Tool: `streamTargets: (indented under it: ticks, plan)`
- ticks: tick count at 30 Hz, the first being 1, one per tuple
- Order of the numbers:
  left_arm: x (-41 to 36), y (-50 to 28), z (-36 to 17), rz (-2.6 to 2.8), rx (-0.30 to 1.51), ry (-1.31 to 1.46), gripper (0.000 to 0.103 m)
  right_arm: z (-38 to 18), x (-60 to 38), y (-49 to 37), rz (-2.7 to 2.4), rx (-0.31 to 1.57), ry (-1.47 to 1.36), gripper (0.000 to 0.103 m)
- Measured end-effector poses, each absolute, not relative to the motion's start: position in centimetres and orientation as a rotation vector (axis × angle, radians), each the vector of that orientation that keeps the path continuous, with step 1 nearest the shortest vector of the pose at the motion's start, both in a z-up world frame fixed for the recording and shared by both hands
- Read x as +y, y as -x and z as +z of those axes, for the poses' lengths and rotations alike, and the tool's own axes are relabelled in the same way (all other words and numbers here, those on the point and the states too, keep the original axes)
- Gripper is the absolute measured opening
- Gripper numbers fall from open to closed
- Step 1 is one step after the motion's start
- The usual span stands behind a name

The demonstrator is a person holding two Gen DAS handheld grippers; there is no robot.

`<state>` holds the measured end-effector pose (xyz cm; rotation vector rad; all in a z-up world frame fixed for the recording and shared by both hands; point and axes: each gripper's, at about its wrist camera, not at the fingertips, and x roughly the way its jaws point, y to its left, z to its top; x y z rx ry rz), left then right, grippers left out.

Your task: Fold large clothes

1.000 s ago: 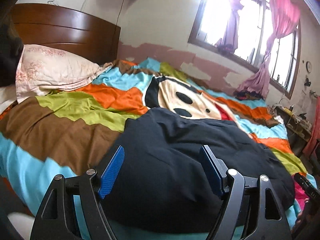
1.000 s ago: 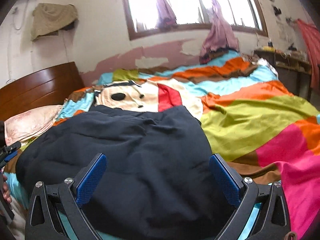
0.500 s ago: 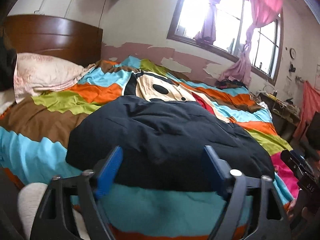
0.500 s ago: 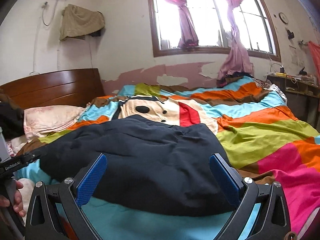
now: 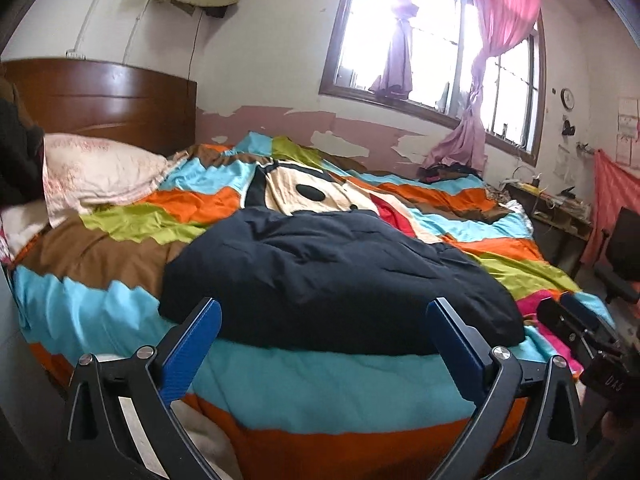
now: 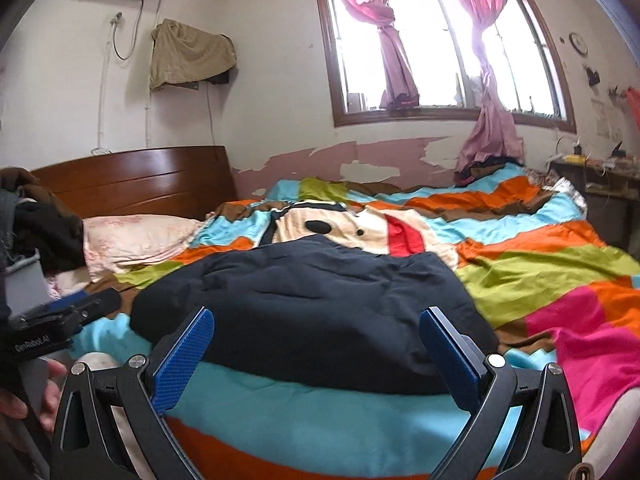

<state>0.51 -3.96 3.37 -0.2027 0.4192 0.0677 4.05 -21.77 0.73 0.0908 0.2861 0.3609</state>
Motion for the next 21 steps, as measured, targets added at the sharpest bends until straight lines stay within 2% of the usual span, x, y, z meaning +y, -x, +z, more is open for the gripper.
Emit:
streamTargets:
  ticks: [21]
  plan:
    - [-3.2,1.3,1.3,0.113,0.485,0.172,0.101,-0.8,-21.1,-2.1,0.287,0.345,-0.046,0.103]
